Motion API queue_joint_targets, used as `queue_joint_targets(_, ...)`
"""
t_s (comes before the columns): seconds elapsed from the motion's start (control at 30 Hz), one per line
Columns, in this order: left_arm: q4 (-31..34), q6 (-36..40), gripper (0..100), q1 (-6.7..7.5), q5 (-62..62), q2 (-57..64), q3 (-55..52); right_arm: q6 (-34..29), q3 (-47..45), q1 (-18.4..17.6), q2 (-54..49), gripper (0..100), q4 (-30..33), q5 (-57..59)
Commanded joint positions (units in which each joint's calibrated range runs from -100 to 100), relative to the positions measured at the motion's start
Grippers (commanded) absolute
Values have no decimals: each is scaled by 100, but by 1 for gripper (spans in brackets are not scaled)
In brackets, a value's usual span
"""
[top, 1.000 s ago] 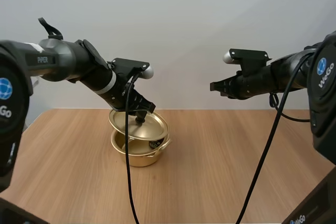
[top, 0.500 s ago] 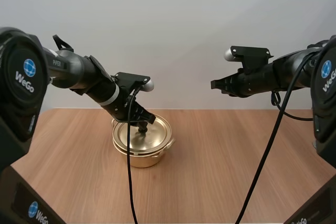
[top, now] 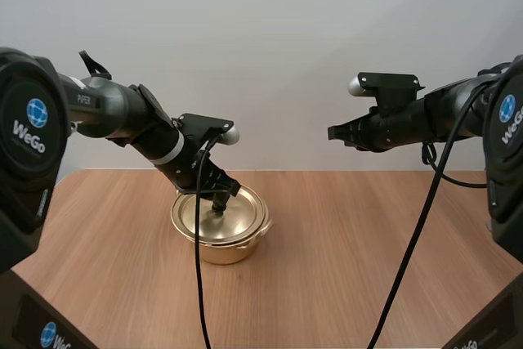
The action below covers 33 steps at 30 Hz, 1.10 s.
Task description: Open the pot, put the car inside, and close it
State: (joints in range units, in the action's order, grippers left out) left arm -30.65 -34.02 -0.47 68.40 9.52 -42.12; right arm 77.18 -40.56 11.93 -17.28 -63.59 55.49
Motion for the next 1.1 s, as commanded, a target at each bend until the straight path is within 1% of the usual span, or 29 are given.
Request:
queue_joint_targets(0.0, 14, 36, 100, 1, -15, 82, 11, 18, -1, 2, 3, 0, -1, -6)
queue_joint_targets(0.07, 30, 80, 100, 1, 1, 254, 52, 39, -1, 2, 3, 0, -1, -6)
queue_joint_targets(0.13, -96, 82, 100, 1, 1, 487, 52, 58, -1, 2, 3, 0, -1, -6)
queue_joint_targets(0.23, -621, 16, 100, 1, -111, 1007, 52, 146, -1, 2, 3, 0, -1, -6)
queue_joint_targets(0.3, -1233, -300, 100, 1, -220, 1542, 12, 195, -1, 2, 3, 0, -1, -6)
queue_joint_targets(0.33, -1533, -481, 100, 1, -332, 1865, -69, 310, -1, 2, 3, 0, -50, -6)
queue_joint_targets(0.37, -1971, -767, 100, 1, -557, 2237, -197, 475, -1, 2, 3, 0, -105, 33)
queue_joint_targets(0.47, -3254, -1607, 100, 1, -1740, 3468, -812, 852, -1, 2, 3, 0, -222, 305)
queue_joint_targets(0.5, -3576, -1705, 100, 1, -2213, 3922, -1058, 936, -1, 2, 3, 0, -272, 448)
queue_joint_targets(0.53, -3725, -1689, 100, 1, -2568, 4265, -1241, 965, -1, 2, 3, 0, -293, 572)
queue_joint_targets(0.57, -3748, -1606, 100, -19, -2905, 4649, -1453, 1025, -1, 2, 3, 0, -370, 772)
queue_joint_targets(0.6, -3643, -1422, 100, -76, -3007, 4950, -1660, 1091, -1, 2, 3, 0, -440, 1002)
queue_joint_targets(0.67, -3047, -767, 100, -255, -2988, 5452, -2060, 1322, -90, 2, -51, 0, -711, 1444)
queue_joint_targets(0.73, -2602, -415, 100, -425, -2988, 5888, -2429, 1822, -395, 2, -240, 0, -1231, 1586)
queue_joint_targets(0.8, -2165, -405, 100, -575, -3096, 6419, -2689, 2282, -821, 2, -539, 0, -1893, 1586)
queue_joint_targets(0.87, -1880, -405, 100, -677, -3318, 6938, -2920, 2282, -1395, 2, -966, 0, -2542, 1671)
queue_joint_targets(0.97, -1544, -327, 100, -676, -3686, 7353, -3201, 2282, -2246, 2, -1734, 0, -3058, 1768)
queue_joint_targets(1.0, -1532, -288, 100, -676, -3975, 7412, -3344, 2282, -2526, 2, -2035, 0, -3144, 1768)
queue_joint_targets(1.07, -1532, -226, 100, -676, -4612, 7444, -3678, 2282, -2969, 2, -2669, 0, -3074, 1580)
